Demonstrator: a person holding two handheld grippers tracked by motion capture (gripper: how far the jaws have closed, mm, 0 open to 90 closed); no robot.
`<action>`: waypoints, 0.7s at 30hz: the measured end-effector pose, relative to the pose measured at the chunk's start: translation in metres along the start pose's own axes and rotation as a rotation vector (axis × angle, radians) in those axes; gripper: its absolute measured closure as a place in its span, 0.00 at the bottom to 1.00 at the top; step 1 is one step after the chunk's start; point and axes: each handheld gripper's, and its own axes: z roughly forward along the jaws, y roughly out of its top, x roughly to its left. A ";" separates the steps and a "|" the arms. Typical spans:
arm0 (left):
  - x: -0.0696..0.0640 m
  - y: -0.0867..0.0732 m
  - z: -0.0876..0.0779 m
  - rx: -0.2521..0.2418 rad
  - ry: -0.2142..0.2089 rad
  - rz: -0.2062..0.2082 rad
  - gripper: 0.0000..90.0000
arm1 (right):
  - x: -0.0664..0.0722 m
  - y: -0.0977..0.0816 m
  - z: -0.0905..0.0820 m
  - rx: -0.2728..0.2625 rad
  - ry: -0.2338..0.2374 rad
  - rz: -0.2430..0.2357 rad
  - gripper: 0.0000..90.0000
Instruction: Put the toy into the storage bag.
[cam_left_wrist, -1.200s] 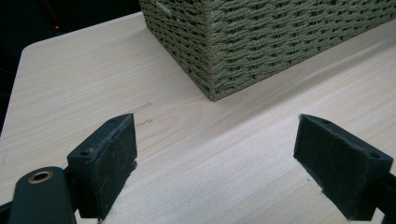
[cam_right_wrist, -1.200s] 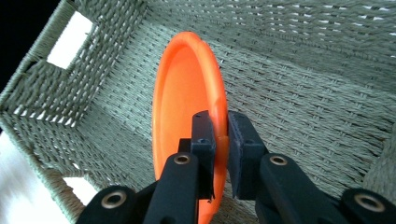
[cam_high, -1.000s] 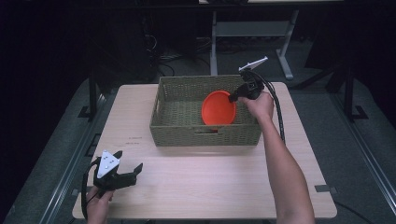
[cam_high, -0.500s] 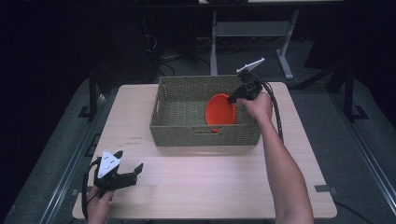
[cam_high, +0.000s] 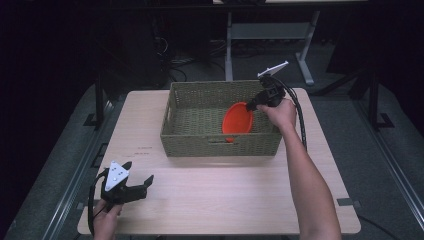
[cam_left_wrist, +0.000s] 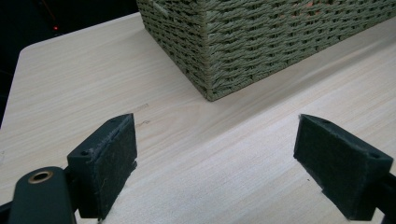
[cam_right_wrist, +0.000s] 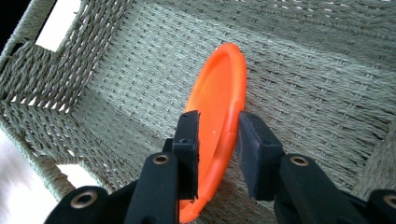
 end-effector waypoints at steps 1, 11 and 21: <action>0.000 0.000 0.000 -0.002 0.002 -0.002 0.14 | 0.000 0.000 0.000 0.002 0.000 0.002 0.74; 0.000 0.000 0.000 -0.004 0.002 -0.006 0.14 | -0.002 -0.001 -0.005 -0.021 0.023 0.016 0.70; 0.000 0.000 0.000 -0.005 0.002 -0.007 0.14 | -0.006 -0.009 0.004 -0.004 0.074 0.017 0.64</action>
